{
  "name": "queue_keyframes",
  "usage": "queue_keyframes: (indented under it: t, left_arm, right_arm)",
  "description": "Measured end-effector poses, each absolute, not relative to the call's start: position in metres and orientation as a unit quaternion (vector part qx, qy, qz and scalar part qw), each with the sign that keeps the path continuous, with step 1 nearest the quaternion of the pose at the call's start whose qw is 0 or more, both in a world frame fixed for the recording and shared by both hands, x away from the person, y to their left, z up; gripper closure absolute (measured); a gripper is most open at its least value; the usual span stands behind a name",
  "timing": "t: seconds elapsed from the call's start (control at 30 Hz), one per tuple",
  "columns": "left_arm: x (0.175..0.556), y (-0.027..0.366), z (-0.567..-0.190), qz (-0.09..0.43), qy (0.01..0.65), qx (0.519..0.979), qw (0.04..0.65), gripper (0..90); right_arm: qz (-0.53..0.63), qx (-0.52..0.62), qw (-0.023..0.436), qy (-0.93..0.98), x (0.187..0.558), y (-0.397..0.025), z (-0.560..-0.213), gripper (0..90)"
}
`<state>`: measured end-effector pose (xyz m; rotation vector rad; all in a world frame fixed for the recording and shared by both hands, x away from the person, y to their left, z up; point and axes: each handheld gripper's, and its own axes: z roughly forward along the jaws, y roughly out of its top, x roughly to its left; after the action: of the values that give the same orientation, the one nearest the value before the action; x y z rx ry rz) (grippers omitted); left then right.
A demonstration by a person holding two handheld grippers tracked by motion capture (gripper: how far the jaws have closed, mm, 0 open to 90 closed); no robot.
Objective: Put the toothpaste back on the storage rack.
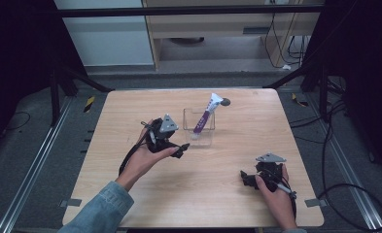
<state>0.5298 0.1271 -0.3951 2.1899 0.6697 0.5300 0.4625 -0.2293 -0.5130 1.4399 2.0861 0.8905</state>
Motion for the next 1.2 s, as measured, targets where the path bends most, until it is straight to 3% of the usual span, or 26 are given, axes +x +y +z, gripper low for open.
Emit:
queue_keyframes:
  t: [0.5, 1.2]
  left_arm:
    - [0.530, 0.152, -0.415, 0.199, 0.286, 0.858, 0.376, 5.1]
    - [0.532, 0.222, -0.454, 0.200, 0.361, 0.842, 0.347, 5.3]
  right_arm:
    - [0.323, 0.522, 0.225, 0.757, 0.463, -0.229, -0.513, 0.3]
    - [0.323, 0.522, 0.225, 0.756, 0.463, -0.229, -0.513, 0.3]
